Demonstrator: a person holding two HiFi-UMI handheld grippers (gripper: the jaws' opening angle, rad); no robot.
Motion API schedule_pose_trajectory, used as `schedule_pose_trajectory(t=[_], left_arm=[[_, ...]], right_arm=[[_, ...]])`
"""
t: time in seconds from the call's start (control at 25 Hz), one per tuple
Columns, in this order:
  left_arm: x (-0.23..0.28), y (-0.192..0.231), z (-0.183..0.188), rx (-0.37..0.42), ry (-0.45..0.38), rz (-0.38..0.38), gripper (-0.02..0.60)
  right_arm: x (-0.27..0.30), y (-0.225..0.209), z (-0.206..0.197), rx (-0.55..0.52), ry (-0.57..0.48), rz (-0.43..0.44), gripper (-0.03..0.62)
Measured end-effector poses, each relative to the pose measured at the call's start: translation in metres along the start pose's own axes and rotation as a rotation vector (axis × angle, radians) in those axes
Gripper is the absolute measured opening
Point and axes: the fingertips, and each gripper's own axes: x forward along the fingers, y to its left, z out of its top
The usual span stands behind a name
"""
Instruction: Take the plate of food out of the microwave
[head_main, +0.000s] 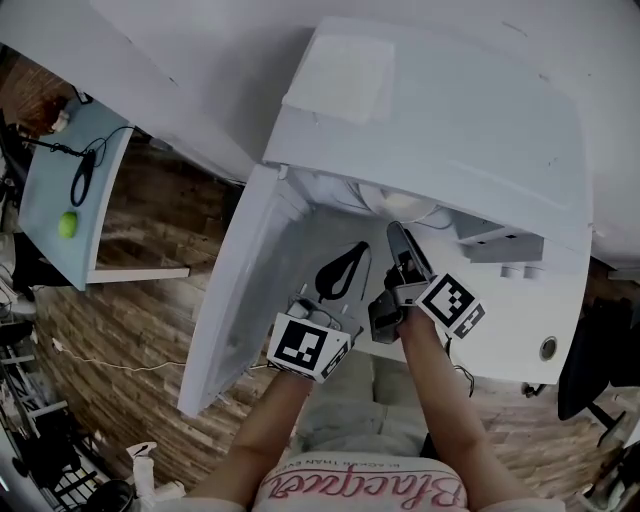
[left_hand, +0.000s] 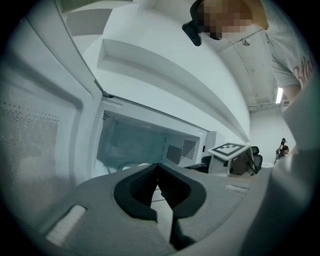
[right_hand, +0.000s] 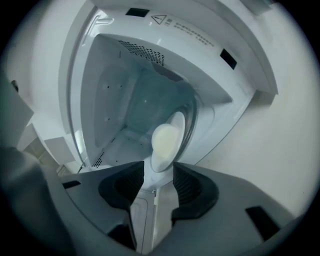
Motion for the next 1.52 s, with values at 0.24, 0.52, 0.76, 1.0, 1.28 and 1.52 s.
schedule_pose_trajectory(t=[0.24,0.52,0.76,1.0,1.28,1.52], left_arm=[[0.003,0.001,0.013,0.026,-0.004,-0.044,0.005],[0.0,0.011,0.018,0.002,-0.004,-0.048,0.005],[-0.003,0.026,0.016,-0.062,-0.002,-0.015,0.005],[-0.003,0.033,0.009,-0.085,-0.008,-0.013,0.005],[-0.002,0.031,0.015,-0.12,-0.034,-0.02,0.005],[-0.007,0.028,0.017,-0.104,-0.042,-0.015,0.005]], right_arm=[[0.019,-0.015,0.0,0.183,-0.034,-0.144,0.203],[0.024,-0.028,0.005,0.26,-0.069,-0.301,0.213],[0.026,-0.038,0.003,0.324,-0.072,-0.393,0.205],[0.026,-0.04,0.001,0.334,-0.084,-0.394,0.182],[0.019,-0.036,0.001,0.315,-0.077,-0.345,0.127],[0.017,-0.034,0.002,0.311,-0.071,-0.309,0.1]])
